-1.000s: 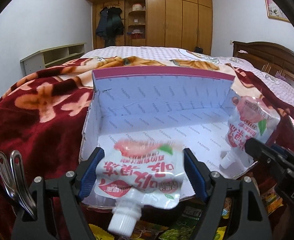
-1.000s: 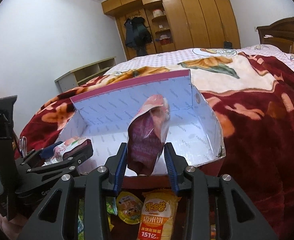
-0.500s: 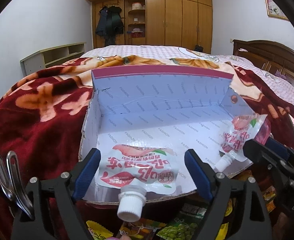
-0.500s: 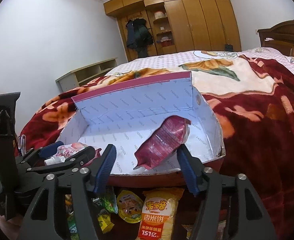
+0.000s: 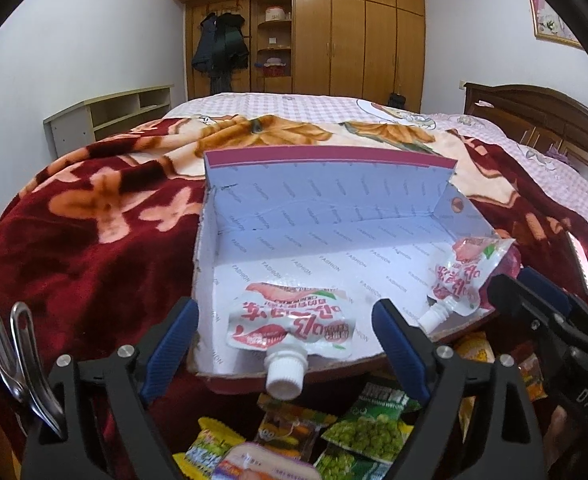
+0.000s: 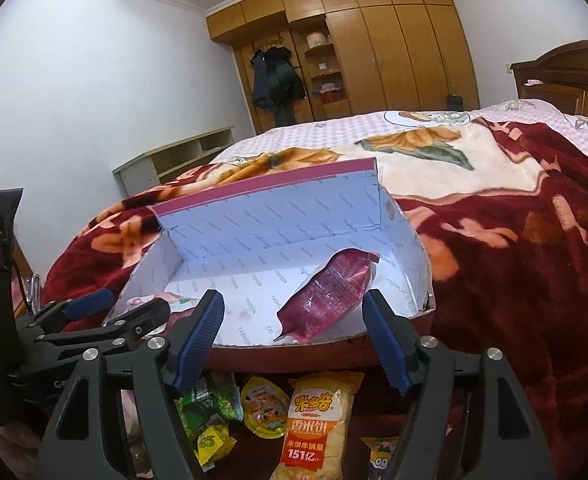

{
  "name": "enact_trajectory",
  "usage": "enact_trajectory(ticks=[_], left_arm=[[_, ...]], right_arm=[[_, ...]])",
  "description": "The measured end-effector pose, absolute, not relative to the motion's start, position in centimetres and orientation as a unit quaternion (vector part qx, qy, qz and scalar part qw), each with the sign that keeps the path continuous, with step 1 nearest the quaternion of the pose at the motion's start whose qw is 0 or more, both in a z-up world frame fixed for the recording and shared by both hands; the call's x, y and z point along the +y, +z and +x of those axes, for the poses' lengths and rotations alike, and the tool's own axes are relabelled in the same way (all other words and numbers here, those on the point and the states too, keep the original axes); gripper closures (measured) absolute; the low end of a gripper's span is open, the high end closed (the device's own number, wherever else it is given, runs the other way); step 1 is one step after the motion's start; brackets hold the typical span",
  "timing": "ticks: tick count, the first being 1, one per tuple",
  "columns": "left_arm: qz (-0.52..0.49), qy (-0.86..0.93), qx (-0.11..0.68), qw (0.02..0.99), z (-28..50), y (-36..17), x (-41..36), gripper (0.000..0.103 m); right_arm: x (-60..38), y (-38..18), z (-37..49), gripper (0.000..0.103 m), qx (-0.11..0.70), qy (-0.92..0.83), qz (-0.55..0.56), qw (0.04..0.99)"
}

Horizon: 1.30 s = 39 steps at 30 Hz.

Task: Organize snacks
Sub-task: 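Open the right gripper releasing the pink pouch while the left releases the white pouch, then withdraw both open grippers from the box toward the snack pile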

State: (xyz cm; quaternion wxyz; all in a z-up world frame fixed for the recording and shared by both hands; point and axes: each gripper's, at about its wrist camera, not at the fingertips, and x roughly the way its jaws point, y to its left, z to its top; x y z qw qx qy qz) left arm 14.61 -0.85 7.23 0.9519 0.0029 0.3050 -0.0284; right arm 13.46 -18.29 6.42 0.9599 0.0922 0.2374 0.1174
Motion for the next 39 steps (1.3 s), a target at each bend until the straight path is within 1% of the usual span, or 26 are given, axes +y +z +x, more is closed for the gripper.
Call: enact_trajectory(ticks=[13,23,32,39], left_arm=[[0.014,-0.002,0.287,0.958,11.0,9.0,0.8,0.011],[0.01,0.007,0.296,0.955,8.3,9.0,2.9,0.011],[-0.007,0.038,0.317,0.948,6.1,7.7,5.7,0.011],[-0.01,0.023,0.345,0.938,5.9,6.0,5.1,0.011]], right_arm=[[-17.6,7.5,10.4,0.03,0.223,0.129,0.089,0.962],[-17.1,7.6,8.2,0.03,0.232,0.132,0.083,0.96],[-16.8,6.8,5.9,0.03,0.247,0.134,0.079,0.957],[-16.7,5.2,4.9,0.03,0.274,0.141,0.073,0.948]])
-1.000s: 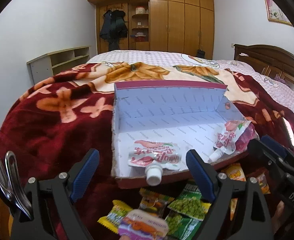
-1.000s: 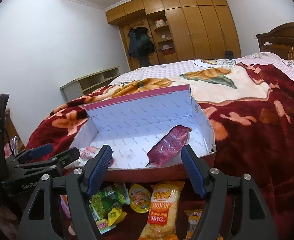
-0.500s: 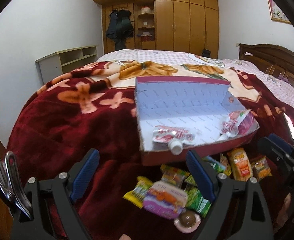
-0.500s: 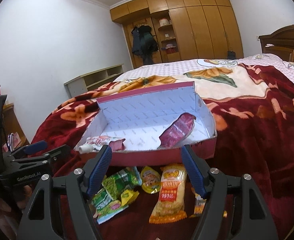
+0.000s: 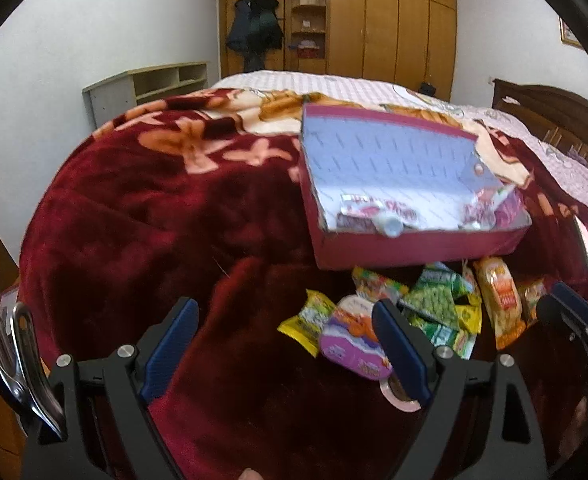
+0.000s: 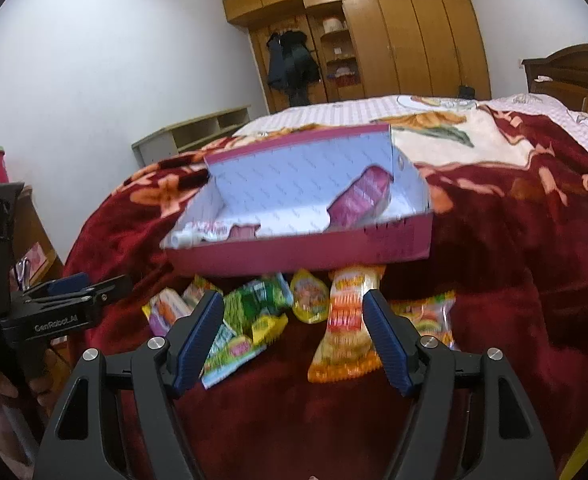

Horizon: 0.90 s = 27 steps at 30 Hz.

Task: Organize snacks
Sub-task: 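Withdraw both open grippers from the box toward the snack pile, then grasp the purple tin with the left gripper while the right grasps the yellow rice-cracker bag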

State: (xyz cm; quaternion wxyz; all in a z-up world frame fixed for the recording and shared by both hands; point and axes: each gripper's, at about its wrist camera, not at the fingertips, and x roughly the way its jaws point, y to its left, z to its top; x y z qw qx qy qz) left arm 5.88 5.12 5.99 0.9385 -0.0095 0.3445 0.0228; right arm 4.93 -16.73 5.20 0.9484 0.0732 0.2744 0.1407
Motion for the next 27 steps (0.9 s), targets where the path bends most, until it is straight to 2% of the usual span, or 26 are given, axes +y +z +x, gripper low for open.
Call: enact_trajectory(ticks=[19,27], left_arm=[[0.041,-0.02,0.385,0.922,7.2,2.1,0.1,0.011],[0.041,-0.02,0.372,0.927,8.1,1.5,-0.1,0.012]], right_arm=[[-18.3,1.8,5.0,0.03,0.314,0.135,0.101,0.934],[-19.0,1.1,5.5,0.03,0.321,0.133,0.115,0.931]])
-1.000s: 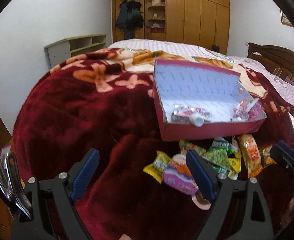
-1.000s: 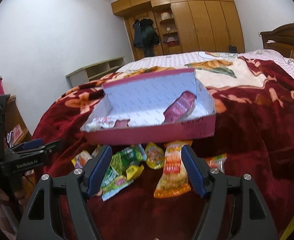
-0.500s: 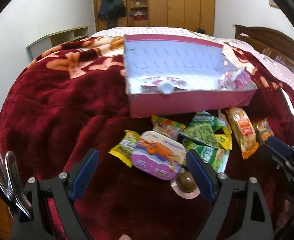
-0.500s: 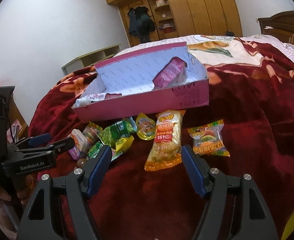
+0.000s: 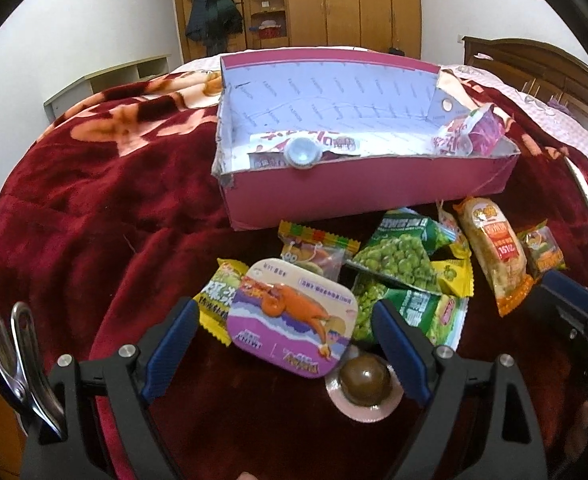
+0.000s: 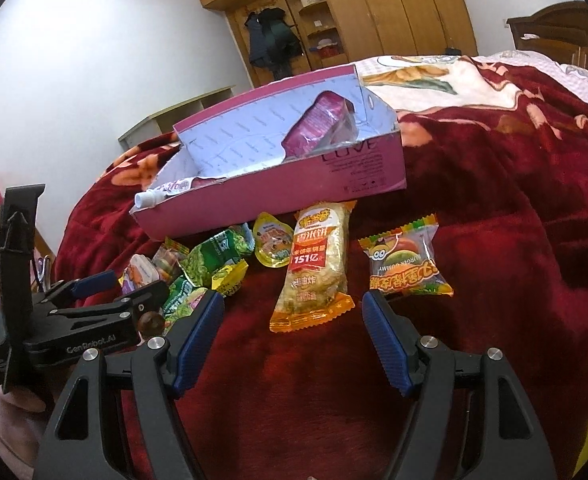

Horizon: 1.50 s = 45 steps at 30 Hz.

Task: Organize snacks
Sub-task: 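Grasp the purple tin with the left gripper while the right grasps the yellow rice-cracker bag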

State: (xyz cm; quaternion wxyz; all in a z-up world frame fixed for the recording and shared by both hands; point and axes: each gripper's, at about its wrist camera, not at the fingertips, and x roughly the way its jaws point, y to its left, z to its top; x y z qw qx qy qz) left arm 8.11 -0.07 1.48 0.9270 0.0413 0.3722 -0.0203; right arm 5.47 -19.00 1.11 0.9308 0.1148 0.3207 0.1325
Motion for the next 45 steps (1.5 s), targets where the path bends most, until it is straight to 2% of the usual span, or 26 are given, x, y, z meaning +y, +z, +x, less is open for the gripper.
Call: enact_trajectory(ticks=[11,12,13,29,31,36,45], left_arm=[[0.021,-0.02,0.365,0.931,8.5,1.1,0.8,0.023],[0.022,-0.02,0.363,0.931,8.4,1.1,0.8,0.027],[0.024,-0.019,0.361,0.932,8.4,1.1,0.8,0.036],[0.013,-0.032,0.358,0.933,8.2,1.0,1.4,0.036],[0.012,-0.033,0.357,0.933,8.3,1.0,1.5,0.036],[0.014,-0.032,0.356,0.934,8.2,1.0,1.4,0.036],[0.012,-0.031,0.355,0.934,8.2,1.0,1.4,0.036]], right_arm=[[-19.2,0.5,5.8,0.03,0.331,0.126,0.119,0.927],[-19.1,0.6,5.8,0.03,0.331,0.126,0.118,0.928],[-19.0,0.6,5.8,0.03,0.33,0.125,0.117,0.928],[-17.5,1.1,8.2,0.03,0.329,0.114,0.091,0.933],[-17.5,0.6,8.9,0.04,0.339,0.11,0.096,0.93],[-18.2,-0.2,10.0,0.055,0.355,0.096,0.104,0.924],[-18.4,-1.0,10.7,0.056,0.361,0.098,0.109,0.921]])
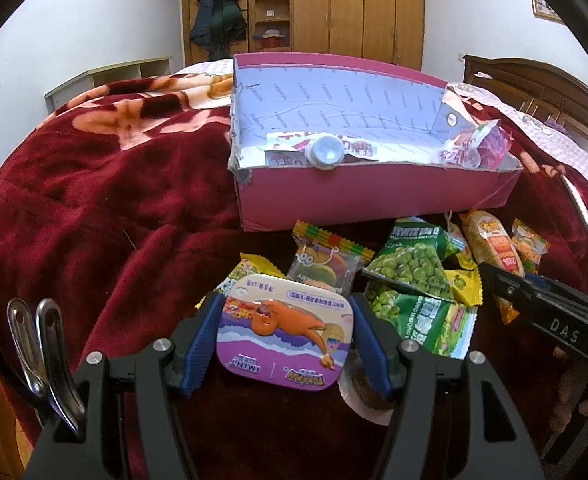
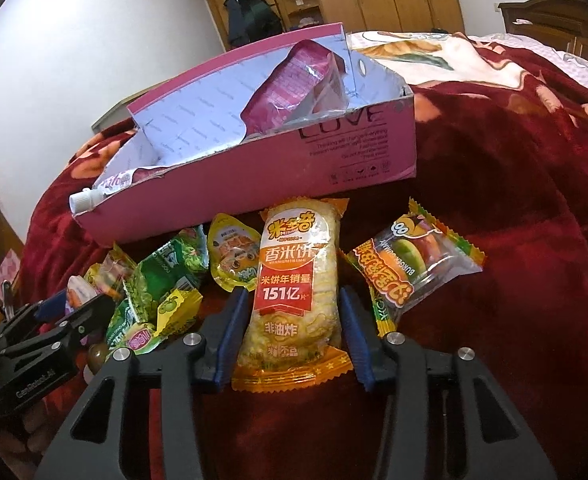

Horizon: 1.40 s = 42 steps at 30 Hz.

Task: Organize snacks
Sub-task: 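Grasp the purple tin with the left gripper while the right grasps the yellow rice-cracker bag, then carry the purple tin and rice-cracker bag over the pink box and lower them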

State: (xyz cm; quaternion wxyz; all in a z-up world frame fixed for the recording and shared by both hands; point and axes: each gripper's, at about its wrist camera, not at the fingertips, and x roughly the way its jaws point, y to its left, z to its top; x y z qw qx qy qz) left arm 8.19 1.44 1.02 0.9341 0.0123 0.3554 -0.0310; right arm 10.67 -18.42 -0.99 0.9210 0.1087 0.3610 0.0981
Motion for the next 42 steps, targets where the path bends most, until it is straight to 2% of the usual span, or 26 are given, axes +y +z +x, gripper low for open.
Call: enact_trajectory(ticks=[10,30,42], left_arm=[[0.001,-0.034,0.338,0.941,6.7,2.5,1.4,0.036],[-0.014,-0.046,0.305,0.951,4.1,5.9,0.9,0.036],[-0.011,-0.052,0.289,0.956,5.4,8.3,0.3,0.036]], right_arm=[[-19.0,-0.9,10.1,0.062,0.349,0.107,0.122,0.923],[-18.5,2.3,5.9,0.063,0.299,0.14,0.121,0.936],[-18.2,4.1,5.3,0.063,0.282,0.148,0.109,0.942]])
